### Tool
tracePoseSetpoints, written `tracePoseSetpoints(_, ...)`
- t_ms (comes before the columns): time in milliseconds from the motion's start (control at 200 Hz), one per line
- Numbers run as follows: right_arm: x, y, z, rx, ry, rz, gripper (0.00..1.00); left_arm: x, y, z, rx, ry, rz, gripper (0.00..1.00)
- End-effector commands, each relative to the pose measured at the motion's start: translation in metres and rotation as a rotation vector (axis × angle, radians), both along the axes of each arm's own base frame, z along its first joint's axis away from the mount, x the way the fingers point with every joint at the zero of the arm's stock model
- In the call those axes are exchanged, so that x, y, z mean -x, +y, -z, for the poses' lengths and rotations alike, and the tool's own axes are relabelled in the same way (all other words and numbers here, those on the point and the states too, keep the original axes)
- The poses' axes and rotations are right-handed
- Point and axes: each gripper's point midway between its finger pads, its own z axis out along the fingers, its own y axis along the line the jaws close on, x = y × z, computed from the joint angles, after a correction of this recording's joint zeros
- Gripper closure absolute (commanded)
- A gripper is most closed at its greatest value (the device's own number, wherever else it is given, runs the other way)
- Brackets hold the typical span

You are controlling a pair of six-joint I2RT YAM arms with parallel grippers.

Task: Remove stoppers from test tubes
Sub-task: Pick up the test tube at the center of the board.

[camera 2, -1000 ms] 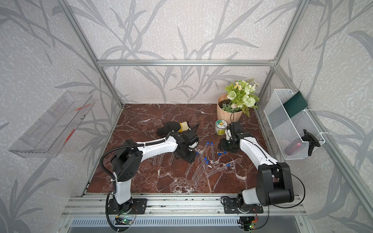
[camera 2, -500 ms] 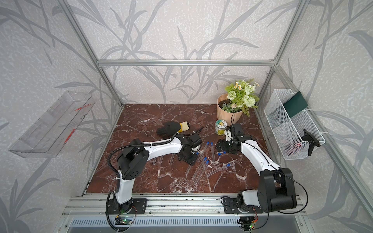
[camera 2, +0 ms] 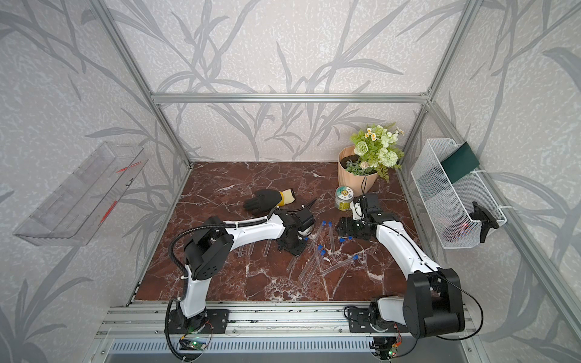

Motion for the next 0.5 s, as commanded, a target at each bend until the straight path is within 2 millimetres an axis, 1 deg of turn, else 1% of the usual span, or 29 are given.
tracePoseSetpoints(0,-0.012,0.001,-0.01,-0.004,-0.027,-0.011,0.14,0.008,0.012,0.008,-0.041,0.021,-0.007,0.66)
tracePoseSetpoints(140,-0.016,0.005,-0.012,-0.025,-0.033,-0.015,0.11,0.007,0.008,0.002,0.006,0.016,-0.014,0.71)
tracePoseSetpoints(285,-0.015,0.009,-0.013,-0.053,-0.044,-0.028,0.11,0.002,0.005,-0.007,0.076,0.025,-0.043,0.77)
tracePoseSetpoints(350,-0.013,0.013,-0.013,-0.077,-0.051,-0.04,0.11,-0.002,0.004,-0.014,0.108,0.021,-0.055,0.8)
tracePoseSetpoints(415,-0.011,0.017,-0.013,-0.102,-0.05,-0.047,0.11,-0.006,0.004,-0.022,0.138,0.009,-0.056,0.81)
tracePoseSetpoints(495,-0.009,0.027,-0.017,-0.16,-0.066,-0.078,0.11,-0.01,0.003,-0.033,0.18,-0.009,-0.049,0.81)
